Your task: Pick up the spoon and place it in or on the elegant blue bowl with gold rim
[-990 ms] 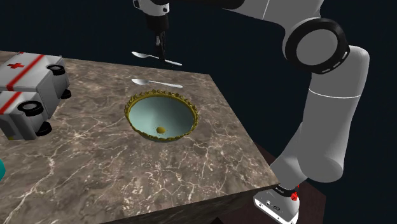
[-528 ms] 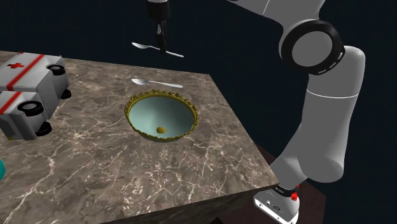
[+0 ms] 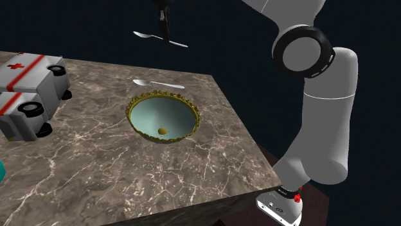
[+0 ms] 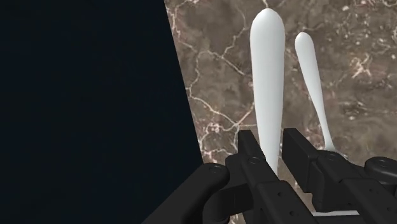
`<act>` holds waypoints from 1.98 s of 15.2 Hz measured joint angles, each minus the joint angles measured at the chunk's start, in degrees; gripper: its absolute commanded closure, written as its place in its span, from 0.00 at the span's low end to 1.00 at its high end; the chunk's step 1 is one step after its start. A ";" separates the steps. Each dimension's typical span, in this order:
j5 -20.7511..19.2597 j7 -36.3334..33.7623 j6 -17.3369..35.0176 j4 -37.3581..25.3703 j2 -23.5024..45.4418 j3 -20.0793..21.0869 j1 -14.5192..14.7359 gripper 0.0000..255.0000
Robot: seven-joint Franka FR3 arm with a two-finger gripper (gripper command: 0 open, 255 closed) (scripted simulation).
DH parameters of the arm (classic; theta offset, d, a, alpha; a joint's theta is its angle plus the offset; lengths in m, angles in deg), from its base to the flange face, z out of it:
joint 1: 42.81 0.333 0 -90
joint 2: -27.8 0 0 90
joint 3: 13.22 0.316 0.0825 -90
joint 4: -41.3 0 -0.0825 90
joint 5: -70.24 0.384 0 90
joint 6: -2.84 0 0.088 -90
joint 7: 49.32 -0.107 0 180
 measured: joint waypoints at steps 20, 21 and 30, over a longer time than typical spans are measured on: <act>4.33 -16.49 2.15 28.09 -22.81 6.13 8.07 1.00; 4.70 -17.46 2.06 29.26 -23.92 6.55 8.54 1.00; 8.63 -29.07 1.50 37.04 -30.78 11.90 14.21 1.00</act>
